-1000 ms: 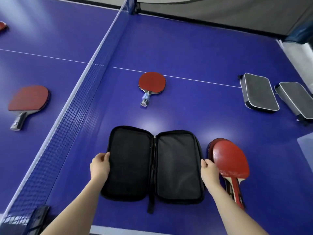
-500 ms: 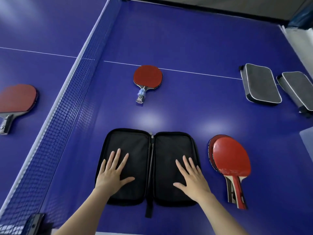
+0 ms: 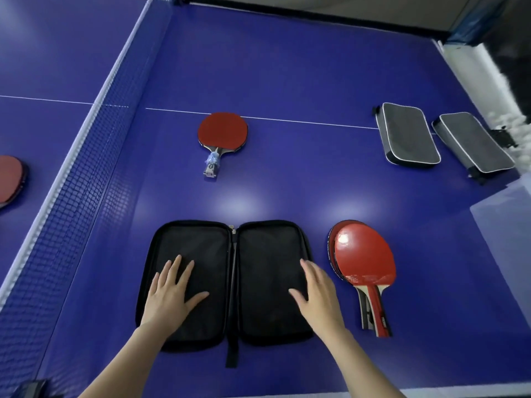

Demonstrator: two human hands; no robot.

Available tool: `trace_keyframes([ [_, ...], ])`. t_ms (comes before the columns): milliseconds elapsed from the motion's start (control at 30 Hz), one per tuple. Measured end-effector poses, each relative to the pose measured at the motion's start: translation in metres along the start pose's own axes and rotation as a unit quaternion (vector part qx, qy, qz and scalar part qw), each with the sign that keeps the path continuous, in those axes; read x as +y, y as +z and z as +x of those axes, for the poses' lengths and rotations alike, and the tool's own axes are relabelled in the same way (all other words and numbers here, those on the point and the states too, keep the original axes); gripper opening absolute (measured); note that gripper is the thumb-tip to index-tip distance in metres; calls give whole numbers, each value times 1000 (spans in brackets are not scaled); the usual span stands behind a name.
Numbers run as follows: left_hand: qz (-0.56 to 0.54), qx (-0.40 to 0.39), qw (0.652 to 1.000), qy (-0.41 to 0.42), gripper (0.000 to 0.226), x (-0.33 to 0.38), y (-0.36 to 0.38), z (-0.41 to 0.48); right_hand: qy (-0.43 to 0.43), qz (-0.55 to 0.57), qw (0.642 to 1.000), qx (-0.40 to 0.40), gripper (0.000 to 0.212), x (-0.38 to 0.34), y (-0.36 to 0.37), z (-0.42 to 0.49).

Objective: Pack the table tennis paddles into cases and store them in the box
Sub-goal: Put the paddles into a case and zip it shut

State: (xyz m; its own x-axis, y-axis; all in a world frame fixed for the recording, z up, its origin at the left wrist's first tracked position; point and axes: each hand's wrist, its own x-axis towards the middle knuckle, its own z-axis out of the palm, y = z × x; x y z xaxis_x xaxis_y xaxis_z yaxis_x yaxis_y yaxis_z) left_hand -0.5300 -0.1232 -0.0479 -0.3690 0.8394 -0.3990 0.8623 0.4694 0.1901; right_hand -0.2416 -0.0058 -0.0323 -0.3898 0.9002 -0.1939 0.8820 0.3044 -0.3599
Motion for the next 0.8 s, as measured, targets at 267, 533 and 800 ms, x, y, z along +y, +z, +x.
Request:
trace_keyframes([
  [267,-64,60,996,-1,72,47,-2,9,360,111,897,232,64,88,-46,-30],
  [533,-67,55,996,-21,72,75,8,3,439,127,889,28,58,107,-43,-28],
  [800,-79,49,994,-58,71,72,10,-11,402,161,901,-6,43,113,-37,-11],
])
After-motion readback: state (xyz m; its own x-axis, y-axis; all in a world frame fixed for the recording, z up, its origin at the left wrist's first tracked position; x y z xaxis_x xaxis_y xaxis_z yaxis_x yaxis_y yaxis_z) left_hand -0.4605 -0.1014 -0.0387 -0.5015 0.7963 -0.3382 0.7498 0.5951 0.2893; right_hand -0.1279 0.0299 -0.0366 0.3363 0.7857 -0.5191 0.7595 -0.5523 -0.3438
